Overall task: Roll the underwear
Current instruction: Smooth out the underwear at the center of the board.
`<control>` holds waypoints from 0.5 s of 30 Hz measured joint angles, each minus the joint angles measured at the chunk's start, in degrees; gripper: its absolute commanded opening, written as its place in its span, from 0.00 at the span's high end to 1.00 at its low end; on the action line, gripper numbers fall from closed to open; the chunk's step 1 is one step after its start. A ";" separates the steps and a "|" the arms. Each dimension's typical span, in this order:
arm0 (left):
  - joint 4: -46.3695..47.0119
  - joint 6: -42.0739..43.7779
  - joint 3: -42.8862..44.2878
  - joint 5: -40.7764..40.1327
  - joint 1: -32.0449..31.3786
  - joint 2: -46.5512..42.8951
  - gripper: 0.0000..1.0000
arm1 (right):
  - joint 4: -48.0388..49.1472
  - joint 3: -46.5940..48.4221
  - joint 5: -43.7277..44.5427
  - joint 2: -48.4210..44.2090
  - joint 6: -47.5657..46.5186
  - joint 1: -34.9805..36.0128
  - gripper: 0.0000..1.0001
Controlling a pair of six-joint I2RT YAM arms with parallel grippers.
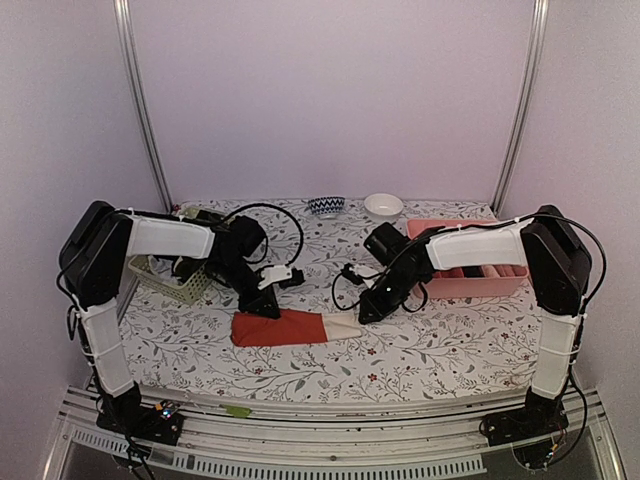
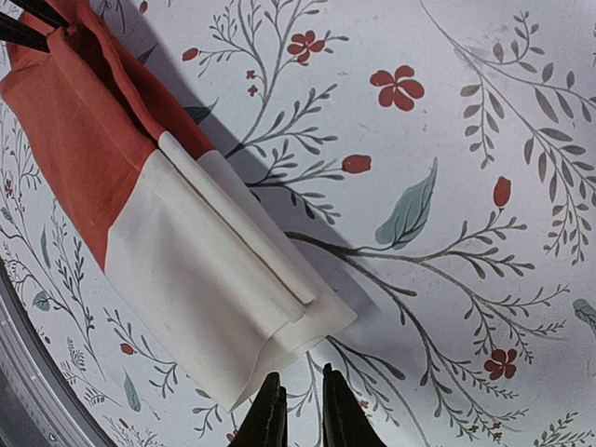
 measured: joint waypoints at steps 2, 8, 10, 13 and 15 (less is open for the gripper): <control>0.79 -0.94 -0.02 -0.87 -0.02 -0.04 0.65 | 0.07 0.00 -0.07 -0.02 0.04 0.00 0.84; 4.79 -3.91 -4.17 -3.76 1.20 -4.37 0.28 | -0.04 1.03 -0.50 -0.04 0.02 0.00 0.84; 5.97 -5.25 -6.82 -4.00 2.08 -8.76 0.05 | 0.02 2.69 -1.09 -0.04 0.02 0.00 0.84; 7.37 -7.06 -10.51 -3.48 3.41 -17.07 0.04 | 0.31 4.98 -2.27 -0.04 0.00 0.00 0.84; 8.48 -8.52 -12.55 -2.21 4.37 -22.60 0.04 | 0.52 6.19 -3.10 0.04 0.02 0.00 0.84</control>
